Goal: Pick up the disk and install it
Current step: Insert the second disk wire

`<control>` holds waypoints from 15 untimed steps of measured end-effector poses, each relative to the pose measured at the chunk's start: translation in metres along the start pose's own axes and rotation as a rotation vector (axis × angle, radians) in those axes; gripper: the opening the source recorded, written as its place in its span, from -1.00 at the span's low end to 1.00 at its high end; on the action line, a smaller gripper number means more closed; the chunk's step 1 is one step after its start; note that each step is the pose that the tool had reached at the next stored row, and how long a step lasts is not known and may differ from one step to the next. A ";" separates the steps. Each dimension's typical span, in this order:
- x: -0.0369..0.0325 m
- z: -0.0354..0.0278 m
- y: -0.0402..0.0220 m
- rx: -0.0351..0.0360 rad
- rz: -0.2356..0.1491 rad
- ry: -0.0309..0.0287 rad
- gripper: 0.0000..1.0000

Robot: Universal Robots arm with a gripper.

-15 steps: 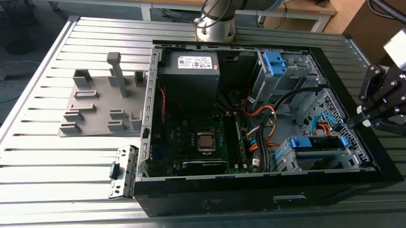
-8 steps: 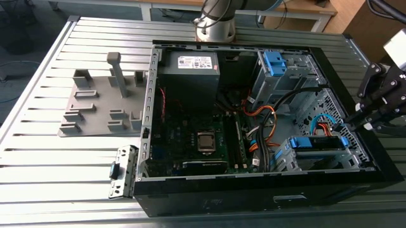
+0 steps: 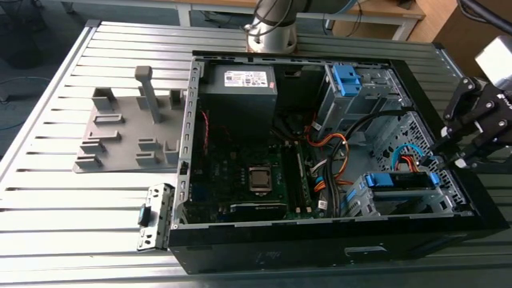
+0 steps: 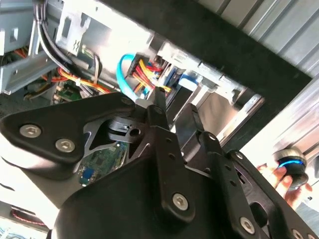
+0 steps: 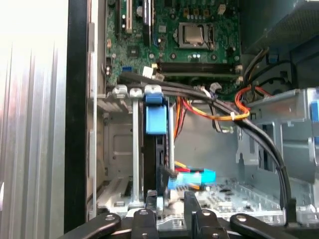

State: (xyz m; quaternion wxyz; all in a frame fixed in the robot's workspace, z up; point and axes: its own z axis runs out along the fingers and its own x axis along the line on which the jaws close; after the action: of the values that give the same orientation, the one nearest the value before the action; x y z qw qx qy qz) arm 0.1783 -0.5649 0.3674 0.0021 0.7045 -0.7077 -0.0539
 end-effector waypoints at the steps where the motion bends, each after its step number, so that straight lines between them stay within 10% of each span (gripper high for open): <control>1: 0.0000 0.0005 0.0031 0.0002 0.000 -0.0001 -0.29; 15: 0.0005 0.0048 0.0058 0.0002 0.000 0.0008 -0.44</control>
State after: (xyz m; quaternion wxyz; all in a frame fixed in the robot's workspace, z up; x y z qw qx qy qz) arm 0.1722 -0.5651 0.3630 0.0024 0.7045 -0.7077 -0.0536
